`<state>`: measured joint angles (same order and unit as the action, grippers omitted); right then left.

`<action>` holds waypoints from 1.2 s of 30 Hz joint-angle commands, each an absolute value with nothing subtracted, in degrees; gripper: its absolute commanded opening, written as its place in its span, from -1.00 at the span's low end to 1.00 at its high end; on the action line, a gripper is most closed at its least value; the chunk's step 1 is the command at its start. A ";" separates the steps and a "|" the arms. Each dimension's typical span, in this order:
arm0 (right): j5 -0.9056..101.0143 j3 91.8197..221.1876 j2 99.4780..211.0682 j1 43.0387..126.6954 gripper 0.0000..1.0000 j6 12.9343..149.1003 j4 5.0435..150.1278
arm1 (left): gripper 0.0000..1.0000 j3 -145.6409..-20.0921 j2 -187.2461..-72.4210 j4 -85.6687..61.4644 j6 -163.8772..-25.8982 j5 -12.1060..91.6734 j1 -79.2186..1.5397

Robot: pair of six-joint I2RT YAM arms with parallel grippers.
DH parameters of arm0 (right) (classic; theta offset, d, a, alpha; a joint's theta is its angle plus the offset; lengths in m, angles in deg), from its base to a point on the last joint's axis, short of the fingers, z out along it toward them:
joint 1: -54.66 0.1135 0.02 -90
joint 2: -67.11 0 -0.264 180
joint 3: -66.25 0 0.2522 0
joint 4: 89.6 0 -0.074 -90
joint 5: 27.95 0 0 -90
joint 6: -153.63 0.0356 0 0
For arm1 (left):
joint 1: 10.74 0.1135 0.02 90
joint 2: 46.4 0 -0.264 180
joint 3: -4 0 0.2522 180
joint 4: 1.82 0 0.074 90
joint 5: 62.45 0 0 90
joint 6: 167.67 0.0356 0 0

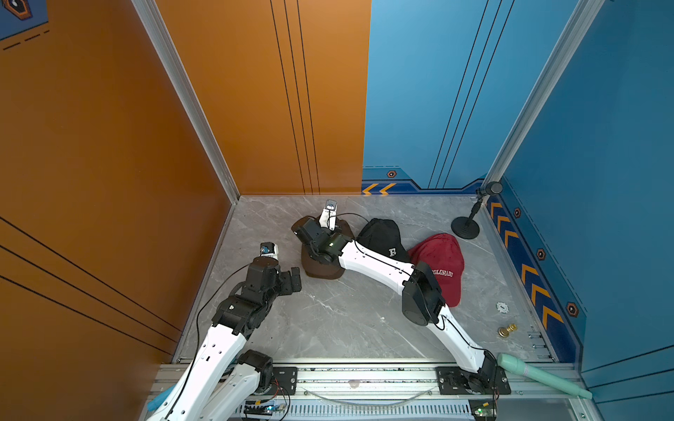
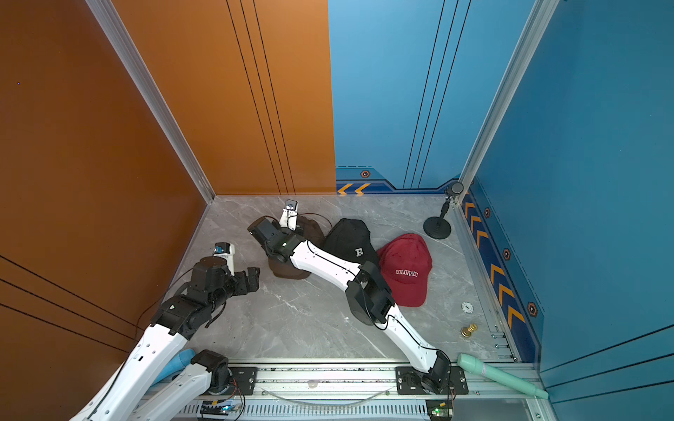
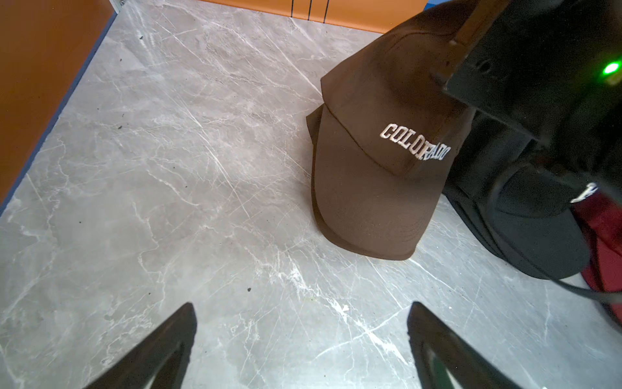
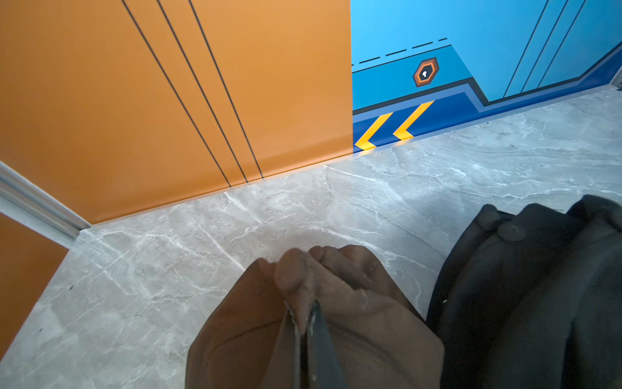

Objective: Stack the baseball caps by color
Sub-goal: Place the baseball cap on the baseball cap.

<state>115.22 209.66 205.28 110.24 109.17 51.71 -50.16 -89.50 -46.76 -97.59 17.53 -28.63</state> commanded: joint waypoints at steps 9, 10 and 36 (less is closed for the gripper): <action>109.63 209.37 206.84 106.88 -0.37 110.21 51.41 | 0.95 -49.21 -90.92 -44.34 -98.23 21.79 -27.12; 108.90 209.39 207.00 106.58 -0.29 110.23 51.41 | 0.95 -49.22 -91.06 -44.24 -98.32 22.16 -26.96; 79.69 188.30 183.05 100.78 0.99 86.29 68.41 | 0.95 -49.86 -94.58 -42.15 -97.58 23.53 -26.73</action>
<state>88.27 194.55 193.34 103.02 92.76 58.83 -49.88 -93.98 -43.18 -98.22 23.00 -26.86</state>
